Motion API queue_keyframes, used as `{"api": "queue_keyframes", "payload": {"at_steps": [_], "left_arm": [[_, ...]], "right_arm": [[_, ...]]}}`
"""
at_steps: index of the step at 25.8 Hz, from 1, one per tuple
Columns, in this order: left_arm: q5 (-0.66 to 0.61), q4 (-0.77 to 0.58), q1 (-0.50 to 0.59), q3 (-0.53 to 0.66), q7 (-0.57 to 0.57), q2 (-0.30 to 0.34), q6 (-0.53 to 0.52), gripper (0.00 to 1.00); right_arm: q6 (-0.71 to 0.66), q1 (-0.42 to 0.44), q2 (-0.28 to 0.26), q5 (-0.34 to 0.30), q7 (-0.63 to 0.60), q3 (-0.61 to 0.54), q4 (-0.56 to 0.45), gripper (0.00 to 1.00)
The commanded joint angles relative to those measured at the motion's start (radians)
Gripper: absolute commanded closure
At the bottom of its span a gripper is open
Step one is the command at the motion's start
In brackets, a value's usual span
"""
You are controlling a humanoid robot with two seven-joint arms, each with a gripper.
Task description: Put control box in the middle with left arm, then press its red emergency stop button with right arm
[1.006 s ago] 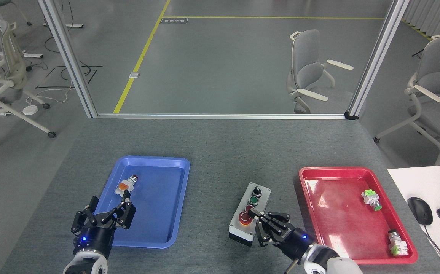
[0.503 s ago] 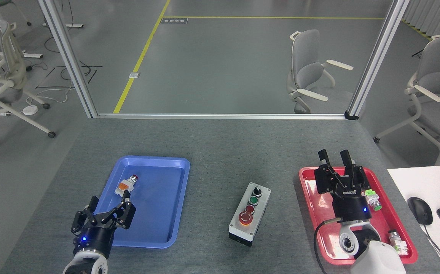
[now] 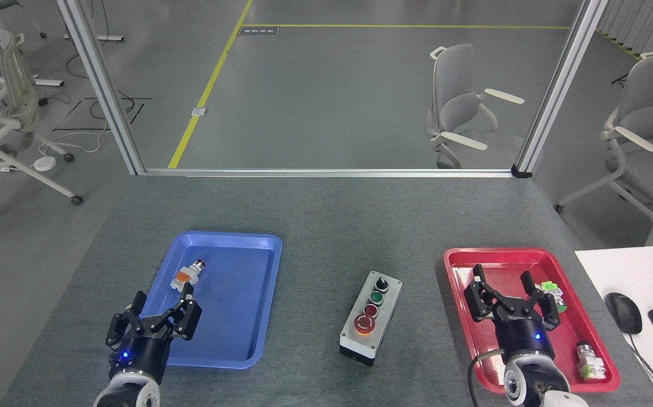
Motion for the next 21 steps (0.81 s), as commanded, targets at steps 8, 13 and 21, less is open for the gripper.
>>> {"api": "queue_keyframes", "payload": {"at_steps": [8, 13, 21], "left_arm": [[0.0, 0.0, 0.0, 0.0, 0.0, 0.0, 0.0, 0.01], [0.0, 0.0, 0.0, 0.0, 0.0, 0.0, 0.0, 0.01], [0.0, 0.0, 0.001, 0.0, 0.0, 0.0, 0.0, 0.01]], "right_arm": [[0.131, 0.094, 0.068, 0.076, -0.047, 0.005, -0.158, 0.02], [0.124, 0.098, 0.068, 0.078, -0.067, 0.005, -0.158, 0.02], [0.124, 0.112, 0.066, 0.065, -0.064, 0.002, -0.156, 0.02]]}}
